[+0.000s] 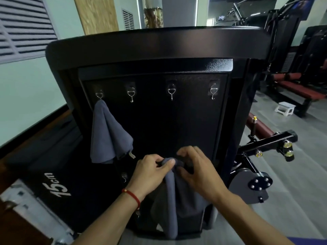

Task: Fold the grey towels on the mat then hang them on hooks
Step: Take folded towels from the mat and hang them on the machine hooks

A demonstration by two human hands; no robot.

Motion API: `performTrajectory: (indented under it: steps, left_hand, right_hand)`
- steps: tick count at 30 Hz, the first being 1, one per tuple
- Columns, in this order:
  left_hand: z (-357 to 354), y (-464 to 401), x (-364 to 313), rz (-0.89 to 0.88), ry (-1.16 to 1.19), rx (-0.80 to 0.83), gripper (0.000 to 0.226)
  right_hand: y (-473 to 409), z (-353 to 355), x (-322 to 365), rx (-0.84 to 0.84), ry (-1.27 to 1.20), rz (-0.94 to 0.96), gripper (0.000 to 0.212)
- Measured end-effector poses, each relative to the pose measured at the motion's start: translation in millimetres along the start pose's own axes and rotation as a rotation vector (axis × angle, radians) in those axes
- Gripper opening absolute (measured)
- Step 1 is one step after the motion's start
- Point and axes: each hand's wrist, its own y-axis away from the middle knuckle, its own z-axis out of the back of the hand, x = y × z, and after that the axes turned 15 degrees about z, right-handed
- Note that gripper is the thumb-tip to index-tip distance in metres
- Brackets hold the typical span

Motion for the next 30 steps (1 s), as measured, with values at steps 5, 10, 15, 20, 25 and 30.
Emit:
performTrajectory:
  steps: [5,10,15,20,25,30]
  left_hand:
    - [11,5,13,0.106,0.258,0.014,0.038]
    - [27,10,14,0.238,0.322,0.205,0.036]
    - [78,-10,15,-0.059,-0.077,0.27,0.014]
    - [78,-20,13,-0.254,0.308,0.54,0.041]
    - [77,-32,27,-0.376,0.499,0.328,0.012]
    - [105,-46,14,-0.468,0.263,0.335,0.01]
  right_hand:
    - [14,-38,28,0.078,0.036,0.036,0.035]
    - [-5,-45,25,0.08,-0.01,0.002,0.02]
    - [-36,-15,22,0.148,-0.208,0.008,0.016]
    - [-74,-10,33,0.158,-0.425,-0.04,0.008]
    - [-97,-11,40,0.17,-0.326,-0.06,0.005]
    - [-121,-1,43,0.281,-0.421,-0.095,0.015]
